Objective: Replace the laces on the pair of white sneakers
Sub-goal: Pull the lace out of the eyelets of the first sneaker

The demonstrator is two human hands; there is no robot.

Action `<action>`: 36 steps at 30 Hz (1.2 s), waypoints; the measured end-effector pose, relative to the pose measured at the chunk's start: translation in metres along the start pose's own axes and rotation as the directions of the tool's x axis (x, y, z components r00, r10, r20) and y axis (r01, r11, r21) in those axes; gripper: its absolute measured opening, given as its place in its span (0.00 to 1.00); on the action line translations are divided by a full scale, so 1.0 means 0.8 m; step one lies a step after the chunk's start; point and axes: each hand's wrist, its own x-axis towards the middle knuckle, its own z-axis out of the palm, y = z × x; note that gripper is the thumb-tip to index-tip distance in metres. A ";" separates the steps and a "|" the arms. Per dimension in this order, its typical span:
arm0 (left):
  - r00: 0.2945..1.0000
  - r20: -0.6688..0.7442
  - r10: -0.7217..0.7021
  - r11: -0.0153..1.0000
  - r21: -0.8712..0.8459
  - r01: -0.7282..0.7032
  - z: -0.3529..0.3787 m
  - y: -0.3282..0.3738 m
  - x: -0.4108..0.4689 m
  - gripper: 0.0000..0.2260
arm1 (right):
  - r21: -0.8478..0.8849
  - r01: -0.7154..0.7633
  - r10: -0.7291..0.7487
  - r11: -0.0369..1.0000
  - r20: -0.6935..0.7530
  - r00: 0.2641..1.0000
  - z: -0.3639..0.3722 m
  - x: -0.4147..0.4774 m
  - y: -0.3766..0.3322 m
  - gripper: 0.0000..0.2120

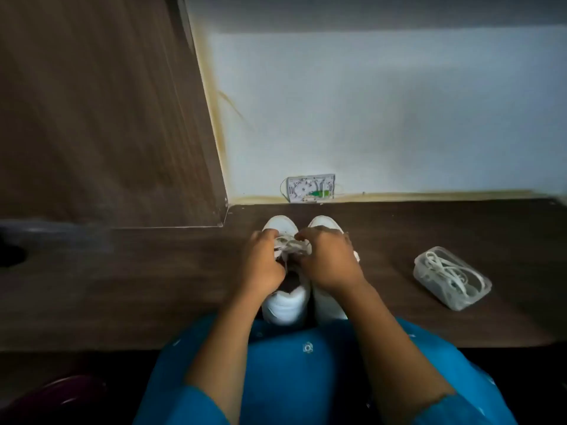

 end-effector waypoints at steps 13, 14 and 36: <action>0.999 -0.047 0.018 0.957 -0.289 -0.031 -0.006 -0.026 0.019 0.12 | -0.171 0.079 -0.084 0.982 -0.020 0.996 0.003 0.014 -0.012 0.13; 0.998 -0.055 0.021 0.956 -0.291 -0.036 -0.006 -0.027 0.018 0.11 | -0.200 0.077 -0.086 0.977 -0.038 0.996 0.008 0.013 -0.013 0.14; 0.998 0.058 -0.023 0.852 -0.521 0.050 0.000 -0.026 0.019 0.17 | -0.383 0.041 -0.172 0.923 -0.315 0.933 0.034 0.016 -0.020 0.12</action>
